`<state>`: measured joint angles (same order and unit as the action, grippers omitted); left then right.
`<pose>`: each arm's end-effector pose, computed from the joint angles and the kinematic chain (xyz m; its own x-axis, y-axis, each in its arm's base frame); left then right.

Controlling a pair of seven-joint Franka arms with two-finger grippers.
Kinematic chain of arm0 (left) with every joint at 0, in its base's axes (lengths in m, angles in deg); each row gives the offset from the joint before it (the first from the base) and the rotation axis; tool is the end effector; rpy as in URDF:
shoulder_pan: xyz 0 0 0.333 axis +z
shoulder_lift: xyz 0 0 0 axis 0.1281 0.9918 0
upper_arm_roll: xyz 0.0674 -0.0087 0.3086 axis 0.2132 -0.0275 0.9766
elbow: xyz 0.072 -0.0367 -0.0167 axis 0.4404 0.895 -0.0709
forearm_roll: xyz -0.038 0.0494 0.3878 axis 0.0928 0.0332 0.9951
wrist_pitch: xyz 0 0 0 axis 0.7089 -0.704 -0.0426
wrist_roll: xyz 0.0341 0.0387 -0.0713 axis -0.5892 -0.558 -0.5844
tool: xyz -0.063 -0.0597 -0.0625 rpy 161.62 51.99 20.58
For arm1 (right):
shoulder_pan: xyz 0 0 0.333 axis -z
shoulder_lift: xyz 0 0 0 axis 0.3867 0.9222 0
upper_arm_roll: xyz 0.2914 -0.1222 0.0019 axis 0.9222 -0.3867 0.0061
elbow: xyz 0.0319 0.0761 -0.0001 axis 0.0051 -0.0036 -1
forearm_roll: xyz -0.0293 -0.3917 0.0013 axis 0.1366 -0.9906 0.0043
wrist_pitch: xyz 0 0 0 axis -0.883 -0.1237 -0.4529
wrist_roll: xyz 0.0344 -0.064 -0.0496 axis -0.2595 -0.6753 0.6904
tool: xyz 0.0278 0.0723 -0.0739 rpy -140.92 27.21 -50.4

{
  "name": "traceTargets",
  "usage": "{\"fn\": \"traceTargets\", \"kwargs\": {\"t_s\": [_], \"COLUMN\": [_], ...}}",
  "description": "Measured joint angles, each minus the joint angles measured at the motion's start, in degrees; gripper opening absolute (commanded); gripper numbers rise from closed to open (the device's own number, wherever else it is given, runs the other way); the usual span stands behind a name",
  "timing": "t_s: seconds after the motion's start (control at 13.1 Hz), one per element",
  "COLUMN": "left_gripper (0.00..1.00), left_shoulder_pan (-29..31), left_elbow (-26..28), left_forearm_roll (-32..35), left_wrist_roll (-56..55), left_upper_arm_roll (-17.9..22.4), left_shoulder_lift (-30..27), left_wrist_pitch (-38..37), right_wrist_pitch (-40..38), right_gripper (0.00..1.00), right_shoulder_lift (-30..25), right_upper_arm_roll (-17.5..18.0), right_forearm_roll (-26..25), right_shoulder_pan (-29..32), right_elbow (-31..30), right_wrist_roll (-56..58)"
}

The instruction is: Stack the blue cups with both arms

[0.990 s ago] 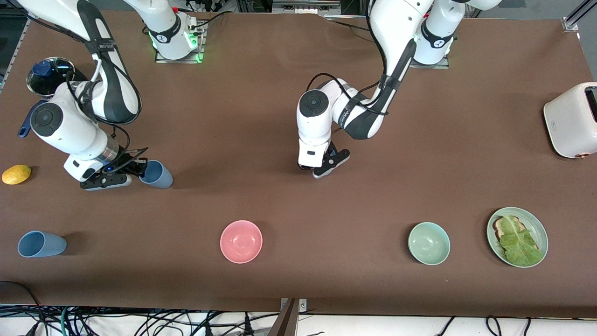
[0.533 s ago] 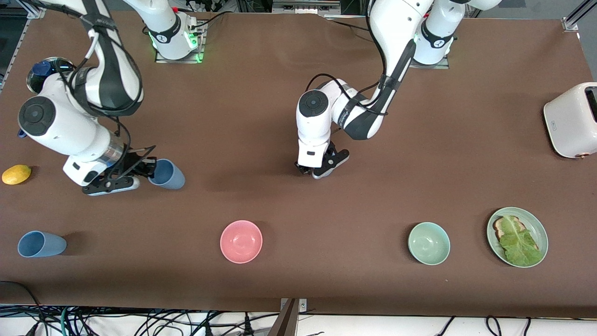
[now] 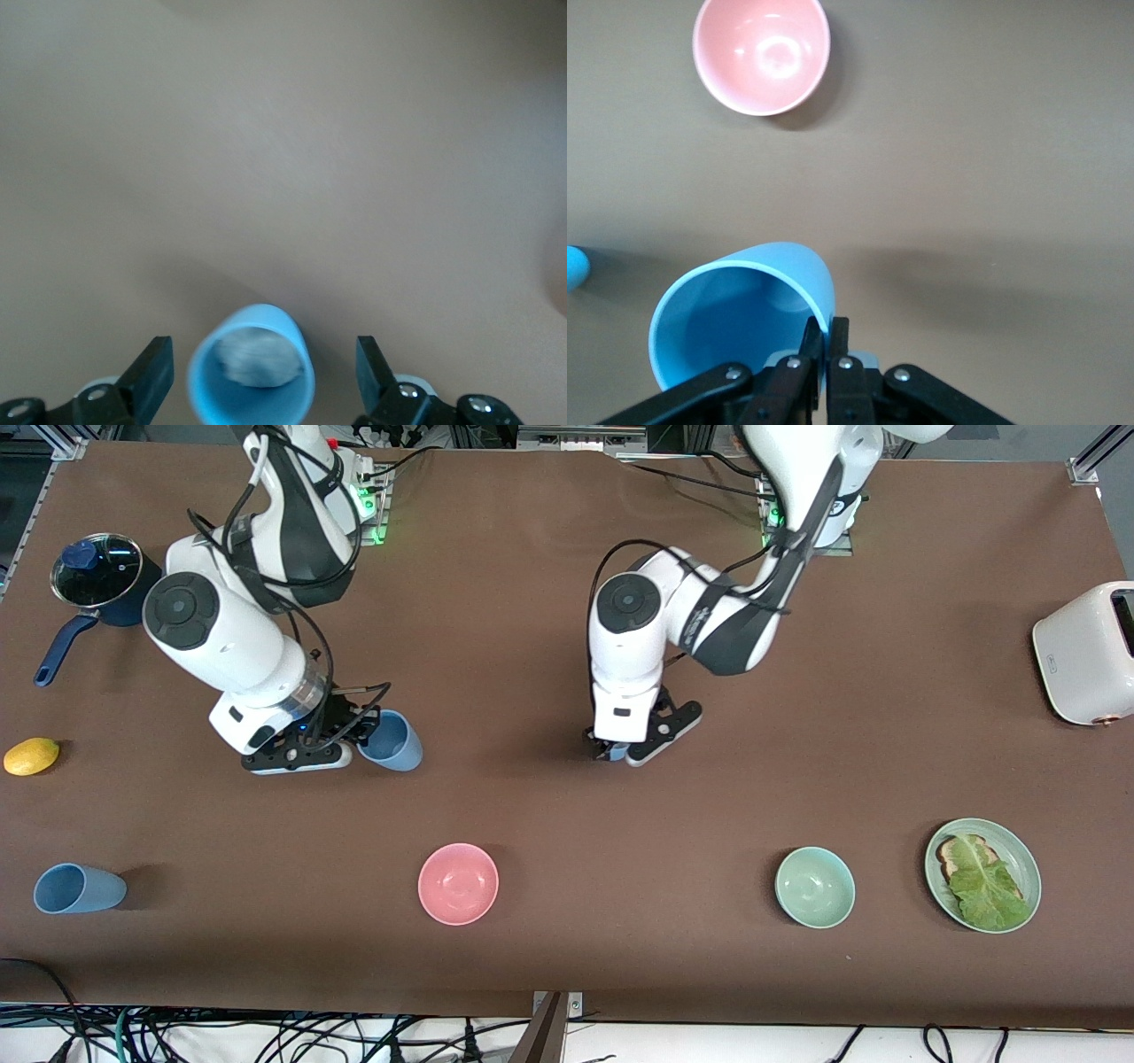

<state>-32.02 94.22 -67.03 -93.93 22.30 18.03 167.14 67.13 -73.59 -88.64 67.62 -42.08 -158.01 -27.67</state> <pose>0.5641 -0.4168 0.3593 0.7822 0.6149 0.1003 0.6183 -0.7860 -0.0036 0.6013 0.2293 0.4263 0.9983 0.0518 0.0279 0.0540 -0.9949 -0.0848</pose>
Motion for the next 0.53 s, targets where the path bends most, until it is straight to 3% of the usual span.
{"fn": "traceTargets", "kwargs": {"t_s": [0.23,0.53], "left_gripper": [0.91,0.91], "left_shoulder_pan": [3.0,11.2], "left_elbow": [0.0,-0.1], "left_forearm_roll": [-0.1,-1.7], "left_wrist_roll": [6.4,24.3], "left_upper_arm_roll": [-0.1,-0.1], "left_shoulder_lift": [-5.3,-11.9], "left_wrist_pitch": [-7.0,-16.2], "right_wrist_pitch": [-0.6,-2.8], "right_gripper": [0.0,0.0], "right_shoulder_lift": [0.1,1.8], "right_upper_arm_roll": [0.0,0.0], "right_forearm_roll": [0.0,0.0], "right_shoulder_pan": [-5.2,-13.6], "right_elbow": [1.8,6.3], "right_wrist_roll": [-8.5,-21.4]}}
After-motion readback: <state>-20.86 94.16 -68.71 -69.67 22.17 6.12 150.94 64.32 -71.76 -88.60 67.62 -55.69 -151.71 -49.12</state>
